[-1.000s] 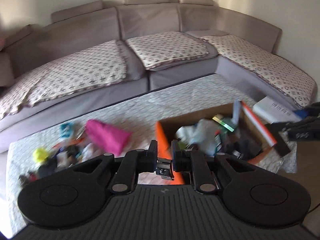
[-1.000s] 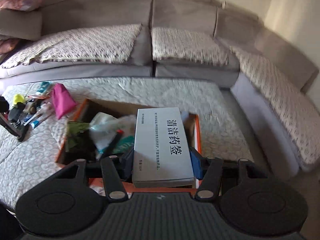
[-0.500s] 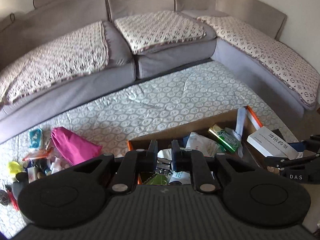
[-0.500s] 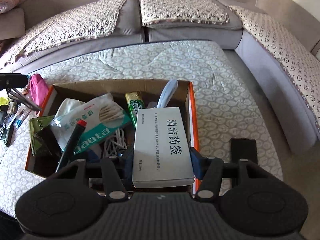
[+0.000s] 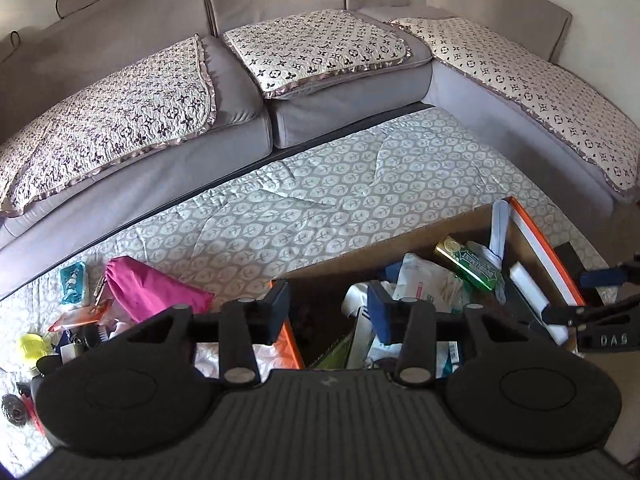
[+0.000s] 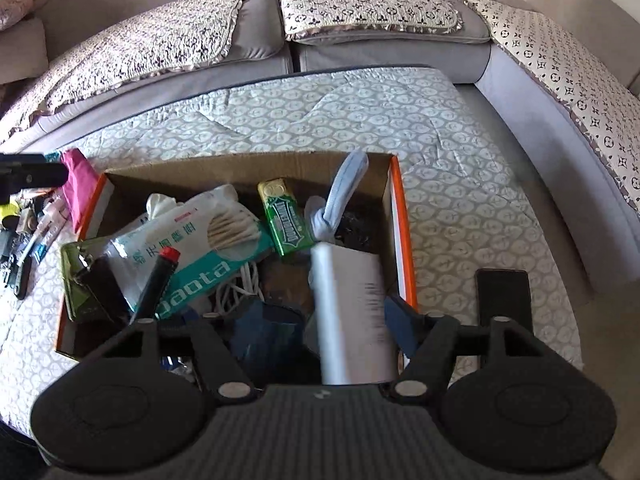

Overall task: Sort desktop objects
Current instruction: 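Carry both items over cardboard box and open both tools to drop them, then lift both open tools away from the box and return over the pile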

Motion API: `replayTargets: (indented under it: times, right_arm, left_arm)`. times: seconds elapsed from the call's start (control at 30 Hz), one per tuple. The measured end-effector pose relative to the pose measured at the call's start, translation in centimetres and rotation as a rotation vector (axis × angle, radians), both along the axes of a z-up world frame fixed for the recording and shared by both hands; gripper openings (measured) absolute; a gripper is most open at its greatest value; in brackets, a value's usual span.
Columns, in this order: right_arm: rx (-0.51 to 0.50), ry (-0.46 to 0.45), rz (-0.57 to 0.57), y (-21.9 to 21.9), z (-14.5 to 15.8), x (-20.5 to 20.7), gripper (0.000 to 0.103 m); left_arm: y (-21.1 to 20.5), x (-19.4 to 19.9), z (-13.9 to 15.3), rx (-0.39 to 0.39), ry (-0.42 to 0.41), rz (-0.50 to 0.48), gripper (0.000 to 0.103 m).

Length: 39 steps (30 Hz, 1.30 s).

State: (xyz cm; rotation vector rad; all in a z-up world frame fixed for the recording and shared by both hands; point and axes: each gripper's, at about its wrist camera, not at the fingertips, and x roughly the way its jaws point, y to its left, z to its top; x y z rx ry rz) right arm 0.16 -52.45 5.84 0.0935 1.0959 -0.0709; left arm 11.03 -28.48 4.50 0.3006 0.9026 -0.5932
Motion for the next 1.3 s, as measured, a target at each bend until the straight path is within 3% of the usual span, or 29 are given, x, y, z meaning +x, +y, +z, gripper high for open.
replayTargets:
  times: [0.2, 0.33, 0.43, 0.47, 0.7, 1.07, 1.3]
  right_arm:
    - [-0.023, -0.002, 0.008, 0.7, 1.5, -0.2, 0.078]
    - [-0.034, -0.009, -0.006, 1.3, 2.3, -0.5, 0.094]
    - [-0.043, 0.001, -0.025, 2.6, 2.6, -0.6, 0.095]
    - [-0.049, 0.018, -0.038, 3.3, 2.6, -0.4, 0.103]
    - [-0.134, 0.183, -0.046, 10.5, 1.8, 1.1, 0.103]
    - [-0.099, -0.173, 0.144, 22.3, 6.7, -0.2, 0.103]
    - [0.017, -0.097, 0.287, 27.4, 3.3, 3.1, 0.103]
  left_arm:
    - [2.0, -1.1, 1.4, 0.044, -0.006, -0.006, 0.046]
    - [4.6, -1.5, 2.0, 0.049, -0.025, 0.028, 0.057]
    - [6.8, -2.1, 2.0, 0.041, -0.036, 0.051, 0.064]
    - [7.5, -2.3, 1.9, 0.039, -0.039, 0.060, 0.070]
    - [12.7, -3.3, 0.8, 0.033, -0.024, 0.135, 0.079]
    - [21.8, -2.5, -0.9, 0.023, 0.005, 0.360, 0.084]
    - [25.0, -0.5, -2.7, 0.032, 0.048, 0.451, 0.084]
